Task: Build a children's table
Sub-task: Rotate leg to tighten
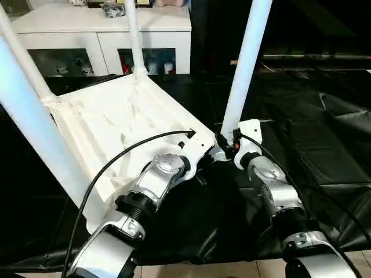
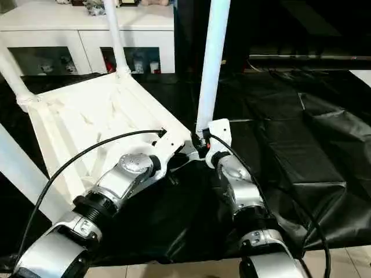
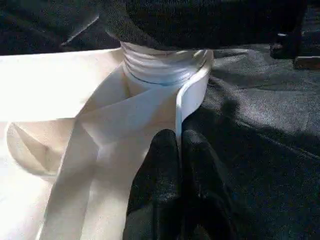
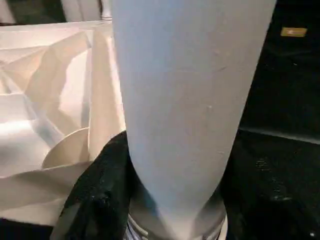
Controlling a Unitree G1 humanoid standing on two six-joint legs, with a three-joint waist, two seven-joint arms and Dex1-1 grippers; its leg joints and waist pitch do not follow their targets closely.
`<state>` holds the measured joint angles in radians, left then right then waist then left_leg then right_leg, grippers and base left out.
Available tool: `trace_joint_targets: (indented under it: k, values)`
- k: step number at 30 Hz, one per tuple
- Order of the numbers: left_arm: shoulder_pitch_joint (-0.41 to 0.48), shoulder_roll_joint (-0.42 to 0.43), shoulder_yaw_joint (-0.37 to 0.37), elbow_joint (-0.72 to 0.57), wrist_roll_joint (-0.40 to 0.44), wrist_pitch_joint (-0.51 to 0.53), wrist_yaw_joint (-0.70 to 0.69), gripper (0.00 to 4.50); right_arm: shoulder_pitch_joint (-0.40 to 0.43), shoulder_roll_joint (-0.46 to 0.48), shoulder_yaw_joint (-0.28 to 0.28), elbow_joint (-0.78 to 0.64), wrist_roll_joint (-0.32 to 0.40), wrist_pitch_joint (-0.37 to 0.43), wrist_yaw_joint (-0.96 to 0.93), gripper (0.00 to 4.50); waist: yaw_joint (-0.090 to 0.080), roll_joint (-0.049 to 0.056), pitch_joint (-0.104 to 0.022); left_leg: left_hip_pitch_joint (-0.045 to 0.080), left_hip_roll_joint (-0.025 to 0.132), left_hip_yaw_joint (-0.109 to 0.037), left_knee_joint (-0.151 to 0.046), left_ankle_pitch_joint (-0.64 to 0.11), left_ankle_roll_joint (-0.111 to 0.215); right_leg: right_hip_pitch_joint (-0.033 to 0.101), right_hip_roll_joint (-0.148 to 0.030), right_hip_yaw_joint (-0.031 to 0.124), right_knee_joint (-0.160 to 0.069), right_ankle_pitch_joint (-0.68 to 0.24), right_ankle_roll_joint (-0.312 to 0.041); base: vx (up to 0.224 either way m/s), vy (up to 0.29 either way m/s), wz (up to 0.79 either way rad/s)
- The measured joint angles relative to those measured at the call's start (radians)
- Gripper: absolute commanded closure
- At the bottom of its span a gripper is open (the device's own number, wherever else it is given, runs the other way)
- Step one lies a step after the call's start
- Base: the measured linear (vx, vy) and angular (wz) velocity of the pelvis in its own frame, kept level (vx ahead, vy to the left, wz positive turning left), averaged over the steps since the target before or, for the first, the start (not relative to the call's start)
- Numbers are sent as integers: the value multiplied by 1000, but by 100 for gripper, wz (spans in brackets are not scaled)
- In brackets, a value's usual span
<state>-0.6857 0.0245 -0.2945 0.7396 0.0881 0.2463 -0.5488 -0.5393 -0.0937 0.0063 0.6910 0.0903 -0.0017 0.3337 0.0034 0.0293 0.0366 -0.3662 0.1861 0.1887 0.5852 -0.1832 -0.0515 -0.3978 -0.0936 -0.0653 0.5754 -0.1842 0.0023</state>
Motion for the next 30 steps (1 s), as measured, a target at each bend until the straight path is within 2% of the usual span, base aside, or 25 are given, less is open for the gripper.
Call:
trace_joint_targets:
  k: [5,9,11,16,20,24,29,30]
  values:
    - [1,56,-8,0,-6,-55,-101,450,25,-96,24,-54,31,49,185,134,9,-2,2,-1,1,0,-7,0,0,-3,1,-1,2,4,-2,0,0,0]
    - [9,147,-22,0,-28,-143,-278,450,80,-280,111,-174,35,76,477,128,31,-4,3,-2,3,1,-8,0,0,-3,1,-2,2,15,-1,0,0,0]
    - [11,176,-18,-5,-45,-155,-348,450,95,-311,120,-193,37,82,547,128,34,-4,4,-3,4,2,-8,0,0,-4,1,-2,3,18,-1,0,0,0]
    - [23,239,-28,-48,-73,-164,-515,450,104,-327,133,-221,54,90,640,128,36,-4,4,-5,5,6,-7,0,1,-7,1,-1,2,19,-5,22,6,-1]
    - [44,270,-31,-88,-98,-164,-612,450,116,-341,163,-265,74,112,707,128,52,-4,4,-9,6,9,-7,0,7,-12,1,-1,3,15,-9,15,4,0]
    - [47,277,-32,-90,-98,-166,-636,450,119,-335,169,-276,74,123,729,128,62,-5,4,-10,7,10,-3,0,7,-13,1,-1,6,15,-9,0,0,0]
    - [51,281,-32,-90,-98,-165,-640,450,118,-326,169,-264,71,119,737,128,59,-7,5,-10,7,10,1,-3,2,-12,1,1,9,16,-10,0,0,0]
    - [52,281,-31,-90,-96,-165,-640,450,116,-321,169,-254,72,114,739,145,59,-7,5,-9,7,10,2,-3,2,-12,1,1,9,16,-10,0,0,0]
